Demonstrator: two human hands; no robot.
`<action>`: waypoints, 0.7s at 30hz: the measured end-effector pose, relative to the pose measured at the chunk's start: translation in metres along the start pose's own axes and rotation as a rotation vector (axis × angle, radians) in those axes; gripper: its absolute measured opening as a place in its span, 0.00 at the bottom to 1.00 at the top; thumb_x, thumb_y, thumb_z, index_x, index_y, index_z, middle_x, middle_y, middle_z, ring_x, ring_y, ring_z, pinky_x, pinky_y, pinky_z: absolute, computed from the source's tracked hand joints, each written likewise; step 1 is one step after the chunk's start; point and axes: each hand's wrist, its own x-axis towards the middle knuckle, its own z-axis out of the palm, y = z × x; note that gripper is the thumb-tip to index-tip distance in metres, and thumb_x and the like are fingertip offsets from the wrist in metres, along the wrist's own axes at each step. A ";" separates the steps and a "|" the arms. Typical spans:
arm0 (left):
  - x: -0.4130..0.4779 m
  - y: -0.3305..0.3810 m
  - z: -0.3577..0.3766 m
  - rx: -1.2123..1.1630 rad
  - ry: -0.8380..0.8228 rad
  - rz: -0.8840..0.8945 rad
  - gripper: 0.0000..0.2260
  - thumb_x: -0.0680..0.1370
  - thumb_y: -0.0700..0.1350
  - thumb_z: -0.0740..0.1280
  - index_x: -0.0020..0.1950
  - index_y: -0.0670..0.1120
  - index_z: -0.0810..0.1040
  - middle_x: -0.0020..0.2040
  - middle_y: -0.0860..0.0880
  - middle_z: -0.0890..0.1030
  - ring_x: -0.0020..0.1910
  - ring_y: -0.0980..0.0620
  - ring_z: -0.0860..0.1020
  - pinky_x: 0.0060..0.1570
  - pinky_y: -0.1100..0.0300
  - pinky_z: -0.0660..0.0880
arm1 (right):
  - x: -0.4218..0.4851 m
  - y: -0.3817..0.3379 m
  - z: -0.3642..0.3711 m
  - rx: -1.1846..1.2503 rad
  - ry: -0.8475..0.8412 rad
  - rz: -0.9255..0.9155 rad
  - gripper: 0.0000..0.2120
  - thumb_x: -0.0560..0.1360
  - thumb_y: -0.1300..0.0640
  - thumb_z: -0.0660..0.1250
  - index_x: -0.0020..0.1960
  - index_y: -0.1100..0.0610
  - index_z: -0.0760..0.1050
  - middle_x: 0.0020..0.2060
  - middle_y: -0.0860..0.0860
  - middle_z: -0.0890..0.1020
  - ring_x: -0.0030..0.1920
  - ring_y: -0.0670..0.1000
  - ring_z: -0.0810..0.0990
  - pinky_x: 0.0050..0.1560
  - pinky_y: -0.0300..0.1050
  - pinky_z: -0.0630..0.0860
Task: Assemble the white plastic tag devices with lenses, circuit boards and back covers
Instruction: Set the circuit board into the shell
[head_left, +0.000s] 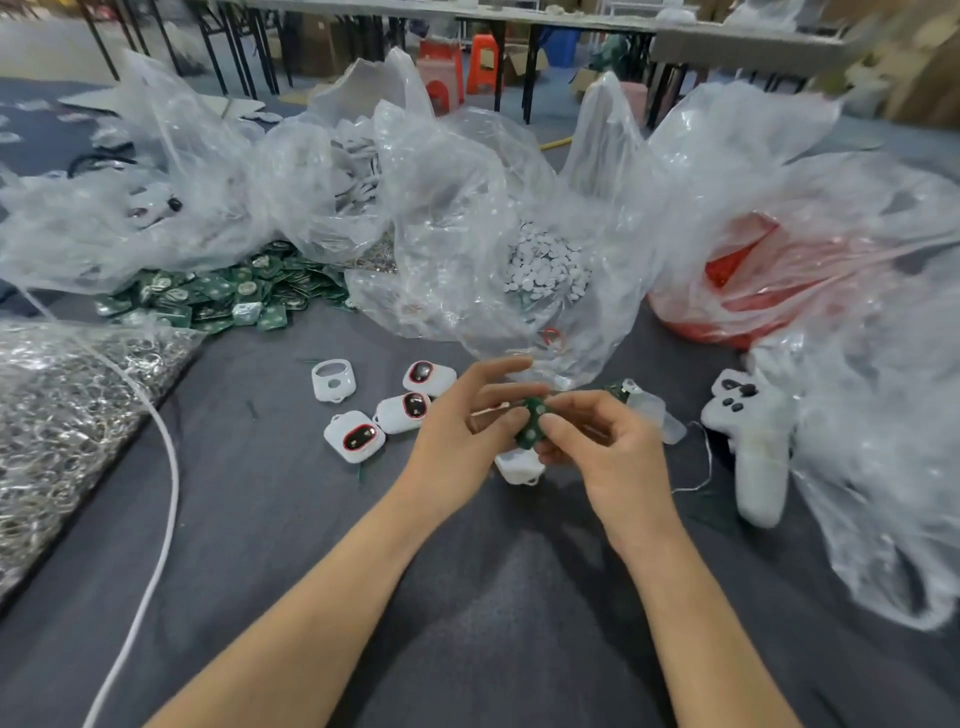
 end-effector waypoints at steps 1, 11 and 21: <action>-0.001 0.000 -0.001 -0.010 -0.004 -0.004 0.19 0.77 0.29 0.63 0.59 0.51 0.75 0.52 0.50 0.84 0.54 0.53 0.81 0.52 0.58 0.79 | 0.000 0.000 0.001 0.016 -0.001 0.008 0.06 0.72 0.70 0.69 0.43 0.61 0.79 0.33 0.52 0.83 0.31 0.49 0.81 0.34 0.37 0.77; 0.000 -0.001 -0.004 -0.014 0.042 -0.012 0.09 0.76 0.30 0.66 0.44 0.44 0.79 0.40 0.53 0.84 0.40 0.54 0.82 0.41 0.60 0.80 | -0.001 0.000 0.000 0.112 -0.010 -0.026 0.15 0.72 0.71 0.69 0.37 0.51 0.78 0.37 0.52 0.83 0.39 0.53 0.84 0.44 0.46 0.81; 0.000 -0.003 -0.009 0.162 0.003 0.115 0.22 0.70 0.22 0.61 0.38 0.49 0.79 0.50 0.49 0.80 0.49 0.57 0.81 0.51 0.63 0.77 | -0.002 -0.001 -0.004 0.108 -0.145 0.120 0.14 0.72 0.70 0.69 0.54 0.57 0.78 0.42 0.51 0.84 0.45 0.51 0.83 0.43 0.41 0.79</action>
